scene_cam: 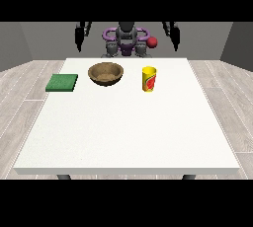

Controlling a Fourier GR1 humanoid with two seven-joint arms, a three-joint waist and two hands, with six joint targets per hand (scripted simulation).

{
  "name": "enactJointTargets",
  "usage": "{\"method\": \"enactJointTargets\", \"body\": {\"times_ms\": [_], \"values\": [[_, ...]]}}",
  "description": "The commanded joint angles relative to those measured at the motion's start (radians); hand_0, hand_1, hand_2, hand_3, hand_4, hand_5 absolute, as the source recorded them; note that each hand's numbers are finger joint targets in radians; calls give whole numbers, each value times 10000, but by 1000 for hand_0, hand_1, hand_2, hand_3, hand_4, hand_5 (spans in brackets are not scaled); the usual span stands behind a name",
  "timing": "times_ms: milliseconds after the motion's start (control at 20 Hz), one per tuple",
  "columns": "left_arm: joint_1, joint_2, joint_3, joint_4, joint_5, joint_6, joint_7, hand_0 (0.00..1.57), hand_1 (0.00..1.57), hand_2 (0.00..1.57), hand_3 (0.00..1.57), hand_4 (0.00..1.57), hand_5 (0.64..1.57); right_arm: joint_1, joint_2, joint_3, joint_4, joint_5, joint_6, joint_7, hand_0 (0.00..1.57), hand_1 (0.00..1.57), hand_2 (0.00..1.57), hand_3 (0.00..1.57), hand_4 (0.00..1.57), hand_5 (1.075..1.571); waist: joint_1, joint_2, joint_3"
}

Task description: Pick the cup and pour the ball into the bowl, then pick the bowl and place it on the pad

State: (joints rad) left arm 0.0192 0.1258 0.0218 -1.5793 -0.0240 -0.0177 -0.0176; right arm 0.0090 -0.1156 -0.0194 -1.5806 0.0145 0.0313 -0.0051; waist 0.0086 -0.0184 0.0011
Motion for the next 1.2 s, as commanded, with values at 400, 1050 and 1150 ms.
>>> {"method": "enactJointTargets", "body": {"times_ms": [400, 1050, 1150], "values": [[356, -1209, -948, -657, 307, 1509, -1081, 0, 0, 0, 0, 0, 1471, 1018, -560, -1582, 467, -2290, 1665, -1572, 0, 0, 0, 0, 80, 1566, -481, -907, 6], [-2656, -950, -203, 2068, 540, 1956, -3400, 0, 0, 0, 0, 0, 1457, -1295, -348, -1721, 2729, -1663, 1841, -4153, 0, 0, 0, 0, 0, 1558, -516, 1720, -11], [-3311, -863, 173, 2834, 433, 2272, -3855, 0, 0, 0, 0, 0, 1444, -1595, -496, -1658, 2605, -1703, 1991, -3984, 0, 0, 0, 0, 0, 1557, -840, 1945, -13]]}}
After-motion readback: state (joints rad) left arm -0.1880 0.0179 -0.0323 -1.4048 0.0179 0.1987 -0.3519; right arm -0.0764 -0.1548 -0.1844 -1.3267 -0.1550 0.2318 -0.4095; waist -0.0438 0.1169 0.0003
